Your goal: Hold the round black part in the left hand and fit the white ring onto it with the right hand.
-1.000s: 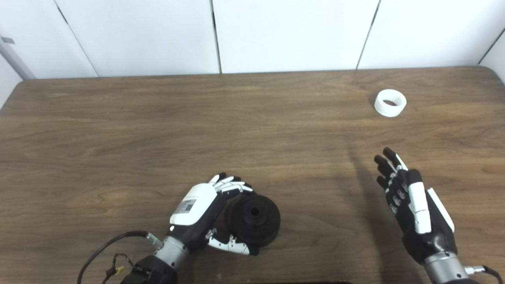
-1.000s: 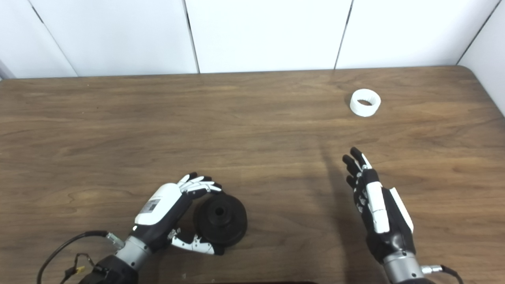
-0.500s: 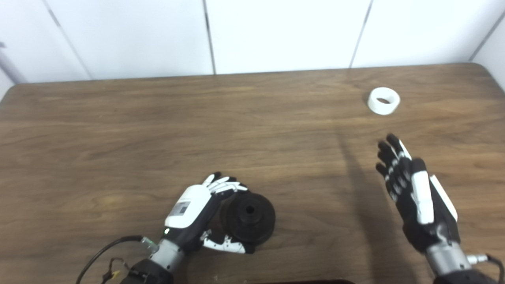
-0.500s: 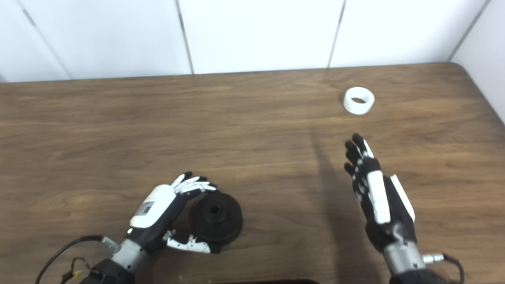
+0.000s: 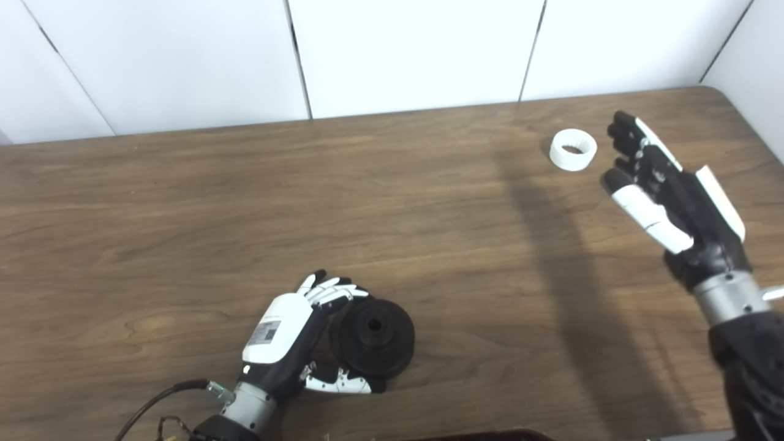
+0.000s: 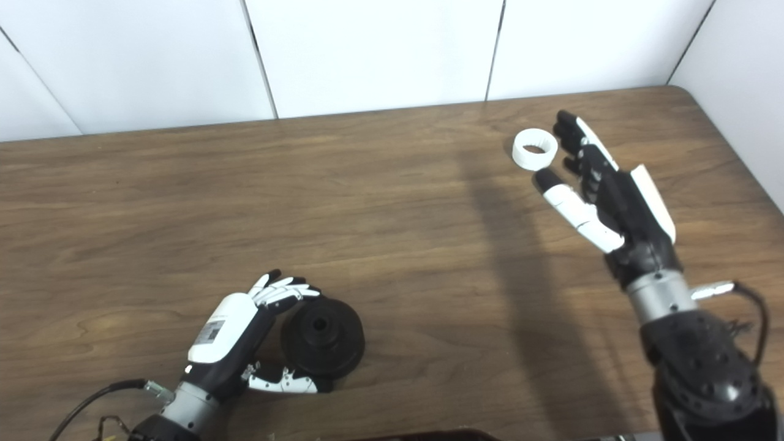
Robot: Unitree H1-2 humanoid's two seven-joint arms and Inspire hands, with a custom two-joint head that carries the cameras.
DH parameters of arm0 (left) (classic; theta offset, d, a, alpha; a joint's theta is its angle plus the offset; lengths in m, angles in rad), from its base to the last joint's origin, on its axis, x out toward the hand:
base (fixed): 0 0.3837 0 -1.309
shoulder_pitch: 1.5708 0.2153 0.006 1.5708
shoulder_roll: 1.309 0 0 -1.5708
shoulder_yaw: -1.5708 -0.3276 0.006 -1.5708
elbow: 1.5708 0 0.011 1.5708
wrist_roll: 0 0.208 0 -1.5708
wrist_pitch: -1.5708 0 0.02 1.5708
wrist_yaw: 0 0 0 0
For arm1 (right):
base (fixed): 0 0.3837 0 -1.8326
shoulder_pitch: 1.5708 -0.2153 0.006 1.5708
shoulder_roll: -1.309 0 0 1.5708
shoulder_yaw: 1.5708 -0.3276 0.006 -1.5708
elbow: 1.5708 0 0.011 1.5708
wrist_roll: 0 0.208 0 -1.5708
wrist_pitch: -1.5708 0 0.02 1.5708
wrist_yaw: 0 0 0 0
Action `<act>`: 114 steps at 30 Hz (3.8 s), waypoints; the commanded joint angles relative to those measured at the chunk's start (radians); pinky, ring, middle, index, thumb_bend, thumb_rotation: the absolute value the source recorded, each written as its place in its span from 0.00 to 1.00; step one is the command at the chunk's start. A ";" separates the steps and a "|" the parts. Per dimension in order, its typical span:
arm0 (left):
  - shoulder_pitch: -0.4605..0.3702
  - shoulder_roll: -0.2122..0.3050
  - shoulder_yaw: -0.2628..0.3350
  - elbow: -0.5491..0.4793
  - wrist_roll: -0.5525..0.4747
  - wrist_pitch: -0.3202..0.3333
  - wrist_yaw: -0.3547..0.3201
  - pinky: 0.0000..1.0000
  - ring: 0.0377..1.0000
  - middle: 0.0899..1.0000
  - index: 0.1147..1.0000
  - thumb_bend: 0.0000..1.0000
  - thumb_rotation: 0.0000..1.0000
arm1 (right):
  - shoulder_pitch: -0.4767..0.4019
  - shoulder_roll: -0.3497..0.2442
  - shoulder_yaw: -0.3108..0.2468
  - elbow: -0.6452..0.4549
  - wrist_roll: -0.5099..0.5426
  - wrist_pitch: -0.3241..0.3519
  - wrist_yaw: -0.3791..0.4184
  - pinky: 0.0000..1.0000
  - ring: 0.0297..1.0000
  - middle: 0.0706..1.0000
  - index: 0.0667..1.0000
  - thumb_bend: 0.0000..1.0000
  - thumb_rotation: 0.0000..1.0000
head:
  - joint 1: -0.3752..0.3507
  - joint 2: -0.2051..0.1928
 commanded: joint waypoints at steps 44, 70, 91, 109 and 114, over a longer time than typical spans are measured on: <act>0.029 0.021 -0.006 -0.016 0.069 0.013 -0.017 1.00 0.89 0.80 0.42 0.52 0.06 | -0.640 -0.313 0.302 0.765 -0.686 -0.095 0.405 1.00 0.97 0.95 0.86 0.84 0.26 | -0.035 -0.024; 0.042 0.011 -0.024 -0.061 0.089 0.050 -0.051 1.00 0.89 0.78 0.42 0.52 0.06 | -0.720 -0.272 0.447 0.910 -0.751 -0.108 0.380 1.00 0.97 0.96 0.86 0.74 0.28 | -0.035 -0.017; 0.049 0.007 -0.039 -0.073 0.106 0.059 -0.054 1.00 0.89 0.79 0.42 0.52 0.06 | -0.767 -0.266 0.456 0.972 -0.754 -0.140 0.365 1.00 0.96 0.94 0.86 0.75 0.32 | -0.026 -0.016; 0.067 0.017 -0.040 -0.083 0.113 0.054 -0.057 1.00 0.89 0.79 0.42 0.52 0.06 | -0.732 -0.244 0.469 0.952 -0.794 -0.119 0.347 0.94 0.93 0.91 0.77 0.75 0.29 | -0.014 -0.073; 0.074 0.017 -0.041 -0.084 0.118 0.052 -0.053 1.00 0.89 0.79 0.42 0.52 0.06 | -0.723 -0.235 0.470 0.952 -0.804 -0.124 0.335 0.93 0.92 0.90 0.75 0.75 0.30 | -0.017 -0.078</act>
